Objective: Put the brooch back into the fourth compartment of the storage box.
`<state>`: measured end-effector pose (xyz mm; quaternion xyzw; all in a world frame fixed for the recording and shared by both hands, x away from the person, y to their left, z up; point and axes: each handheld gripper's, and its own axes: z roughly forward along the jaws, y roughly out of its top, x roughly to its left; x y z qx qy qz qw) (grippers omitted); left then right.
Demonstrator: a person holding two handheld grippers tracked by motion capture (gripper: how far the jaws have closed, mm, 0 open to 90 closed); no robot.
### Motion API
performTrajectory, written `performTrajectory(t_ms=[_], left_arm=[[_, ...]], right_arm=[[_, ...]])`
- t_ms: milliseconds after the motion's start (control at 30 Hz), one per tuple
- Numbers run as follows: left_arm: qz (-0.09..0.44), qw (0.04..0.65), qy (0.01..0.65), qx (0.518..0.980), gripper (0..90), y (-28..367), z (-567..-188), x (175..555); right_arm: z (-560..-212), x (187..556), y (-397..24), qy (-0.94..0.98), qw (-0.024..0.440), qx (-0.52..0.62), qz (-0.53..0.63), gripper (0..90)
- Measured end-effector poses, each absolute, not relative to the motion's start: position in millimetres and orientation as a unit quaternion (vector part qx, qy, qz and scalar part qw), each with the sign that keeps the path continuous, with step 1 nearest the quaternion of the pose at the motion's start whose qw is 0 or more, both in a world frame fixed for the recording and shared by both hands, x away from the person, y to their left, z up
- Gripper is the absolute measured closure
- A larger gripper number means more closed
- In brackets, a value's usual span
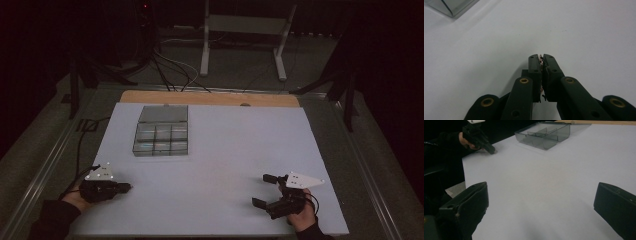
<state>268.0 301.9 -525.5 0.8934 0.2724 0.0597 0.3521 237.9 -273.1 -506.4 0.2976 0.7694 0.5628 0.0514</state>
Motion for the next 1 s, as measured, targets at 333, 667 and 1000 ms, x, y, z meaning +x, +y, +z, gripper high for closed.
performTrajectory(t_ms=[333, 667, 1000], left_arm=[[0.058, 0.364, 0.271, 0.889, 88.1, 296.9, -516.8, 267.1], [0.054, 0.371, 0.270, 0.887, 88.1, 288.9, -508.2, 267.6], [0.051, 0.384, 0.270, 0.881, 88.1, 282.4, -501.0, 271.2]], right_arm=[[-506.5, 237.8, -273.5, 0.769, 0.052, 0.298, 0.563, 0.0], [-506.6, 237.9, -274.0, 0.768, 0.051, 0.299, 0.564, 0.0], [-506.5, 237.8, -274.2, 0.768, 0.052, 0.298, 0.565, 0.0]])
